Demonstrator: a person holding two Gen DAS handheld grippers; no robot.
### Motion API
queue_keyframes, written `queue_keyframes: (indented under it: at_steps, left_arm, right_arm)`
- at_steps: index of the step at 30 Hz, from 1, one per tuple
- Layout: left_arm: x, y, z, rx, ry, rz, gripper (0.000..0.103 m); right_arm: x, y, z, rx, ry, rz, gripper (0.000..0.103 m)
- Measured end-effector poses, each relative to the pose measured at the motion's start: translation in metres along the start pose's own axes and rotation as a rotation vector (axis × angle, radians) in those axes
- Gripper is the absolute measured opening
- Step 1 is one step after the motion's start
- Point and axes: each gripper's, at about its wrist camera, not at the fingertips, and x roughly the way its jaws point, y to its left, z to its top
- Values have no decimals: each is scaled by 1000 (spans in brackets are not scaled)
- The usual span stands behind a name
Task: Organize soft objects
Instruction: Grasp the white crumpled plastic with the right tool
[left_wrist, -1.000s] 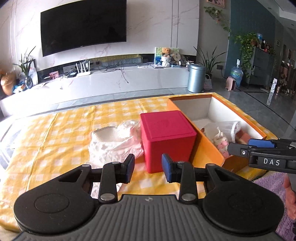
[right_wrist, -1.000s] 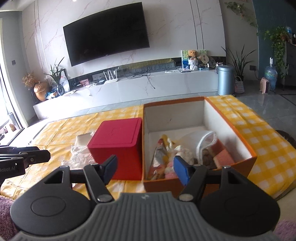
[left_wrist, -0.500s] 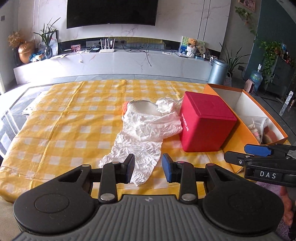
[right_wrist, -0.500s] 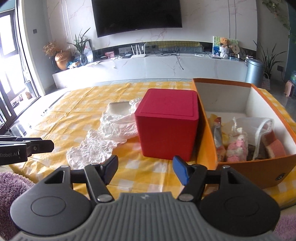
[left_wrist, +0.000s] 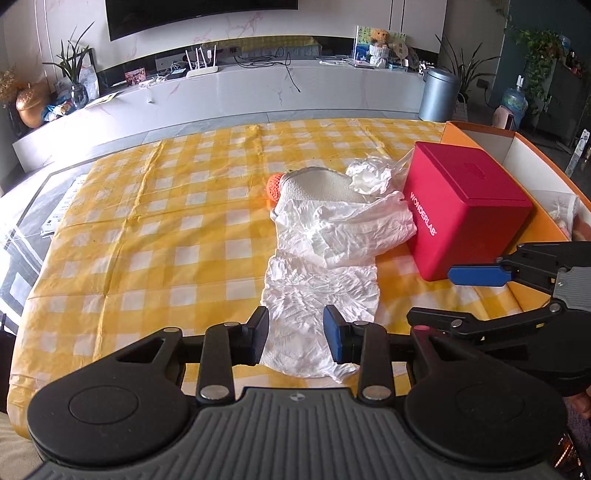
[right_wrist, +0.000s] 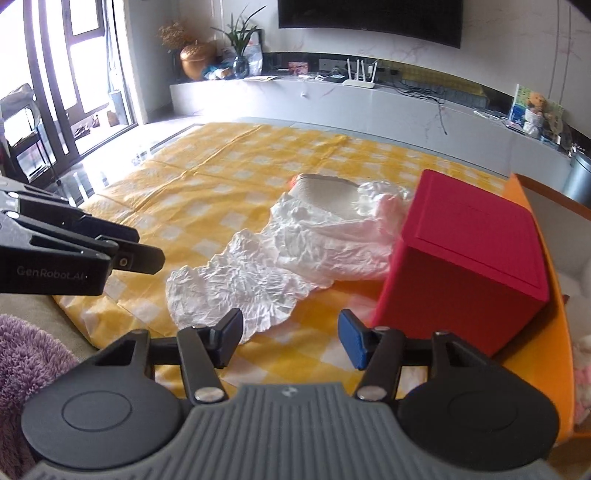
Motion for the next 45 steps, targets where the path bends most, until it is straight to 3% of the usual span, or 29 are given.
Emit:
queue_keyframes:
  at_steps: [10,16,22,25,27,34,41,45]
  left_arm:
    - [36,22,5,-87,93,-32,39]
    - [51,25,3,-97,148,-56,39]
    - [56,23,3,-94,167,-56,39]
    - [53,21,3,-89,161,-49,39]
    - [50,22,3,-94,157,-47,39]
    - [23,28,-4,-151,138,-42,39]
    - [-14,35,-12,-203,73,-15,39]
    - [-23,37,-7,-208,45,-9,39]
  right_arm:
    - [75,21,23,-191,91,59,54]
    - [98,19,25,-185,141,77,54]
    - [106,17,19,-176,152,85,44]
    - [104,18,19,-197,149,86,18]
    - [103,21,19,-203,155,90,9]
    - [70,35,17,-161,119,127,6]
    - [21,53,9,4,97,272,6]
    - [8,44,15,88,50,276,6]
